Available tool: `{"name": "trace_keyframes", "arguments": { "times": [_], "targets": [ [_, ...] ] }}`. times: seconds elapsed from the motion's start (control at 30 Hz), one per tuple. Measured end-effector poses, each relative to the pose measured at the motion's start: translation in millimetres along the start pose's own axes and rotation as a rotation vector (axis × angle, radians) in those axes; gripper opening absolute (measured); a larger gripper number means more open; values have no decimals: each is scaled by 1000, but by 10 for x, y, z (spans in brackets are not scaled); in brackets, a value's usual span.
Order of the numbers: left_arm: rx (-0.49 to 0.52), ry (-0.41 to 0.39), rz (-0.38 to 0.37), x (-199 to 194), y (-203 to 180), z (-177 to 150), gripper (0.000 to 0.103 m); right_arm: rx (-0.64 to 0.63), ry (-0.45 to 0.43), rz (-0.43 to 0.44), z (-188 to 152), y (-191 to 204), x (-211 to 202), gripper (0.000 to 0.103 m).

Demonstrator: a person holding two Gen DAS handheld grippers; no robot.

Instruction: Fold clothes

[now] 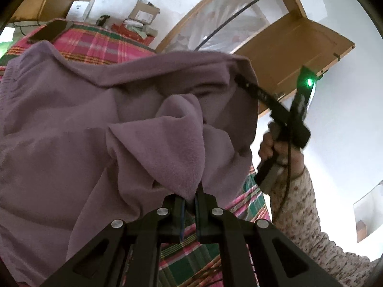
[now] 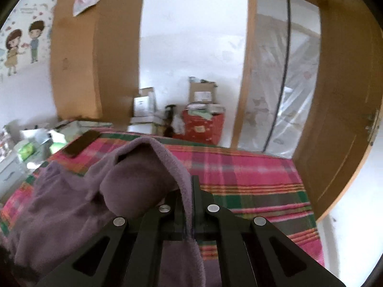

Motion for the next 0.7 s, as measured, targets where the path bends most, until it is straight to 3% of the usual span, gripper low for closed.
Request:
{"name": "trace_keyframes", "arguments": {
  "times": [0.2, 0.47, 0.7],
  "targets": [
    [7, 36, 14, 58, 58, -76, 6, 31, 23, -70, -8, -235, 276, 3],
    [6, 72, 9, 114, 67, -191, 7, 105, 76, -108, -76, -454, 627, 3],
    [1, 107, 14, 132, 67, -301, 7, 89, 154, -109, -319, -513, 859, 3]
  ]
}}
Point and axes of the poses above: each gripper's, at about its wrist camera, not at the fingertips, and x roughly the way its jaws point, y to its left, z to its top, the point moved 10 cm from there along x, roughly the way its jaws point, and after that the axes turned 9 degrees about -y, right-handed, at the moved point
